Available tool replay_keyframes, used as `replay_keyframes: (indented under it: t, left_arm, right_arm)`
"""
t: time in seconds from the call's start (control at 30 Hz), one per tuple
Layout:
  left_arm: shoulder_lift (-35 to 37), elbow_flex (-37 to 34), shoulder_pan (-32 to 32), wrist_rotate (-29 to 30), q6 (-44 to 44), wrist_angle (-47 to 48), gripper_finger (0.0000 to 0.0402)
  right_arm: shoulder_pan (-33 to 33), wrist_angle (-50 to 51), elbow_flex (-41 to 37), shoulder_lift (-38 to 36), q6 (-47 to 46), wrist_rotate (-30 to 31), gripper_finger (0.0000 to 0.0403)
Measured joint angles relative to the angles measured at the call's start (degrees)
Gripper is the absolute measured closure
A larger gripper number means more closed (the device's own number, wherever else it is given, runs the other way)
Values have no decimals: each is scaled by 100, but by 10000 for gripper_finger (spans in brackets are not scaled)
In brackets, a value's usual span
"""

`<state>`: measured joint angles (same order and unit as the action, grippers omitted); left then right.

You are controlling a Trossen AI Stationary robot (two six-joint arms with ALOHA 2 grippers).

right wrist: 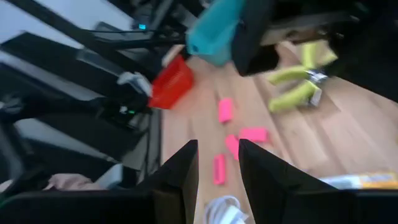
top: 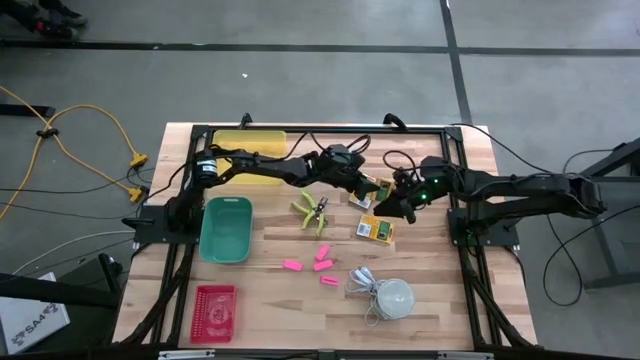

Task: Pick & Place School Supplies
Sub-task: Put the middle yellow crayon box into the yellow bin

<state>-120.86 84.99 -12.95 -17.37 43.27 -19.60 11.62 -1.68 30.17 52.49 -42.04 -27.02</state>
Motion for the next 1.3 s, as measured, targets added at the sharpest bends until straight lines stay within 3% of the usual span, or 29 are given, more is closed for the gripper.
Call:
replay_keyframes:
  t: [0.17,0.53,0.77,1.17,1.3]
  left_arm:
    - [251,2,-135,17,-44,396,401]
    - [897,4,-568,229,-161,1046,401]
    - [1501,4,-924,721,-594,2532,401]
    - [3009,4,-1671,1066,-993,5089,401]
    - [3539,4,-1823,1638,-1000,6138,401]
  right_arm:
    - [0,-312,0,2,-2,-193,299]
    - [-291,-349,0,2,133,-33,299]
    - [-647,-332,0,4,212,344,299]
    - [-1061,-328,-2,4,484,777,299]
    - [-1139,-325,-2,4,542,793,299]
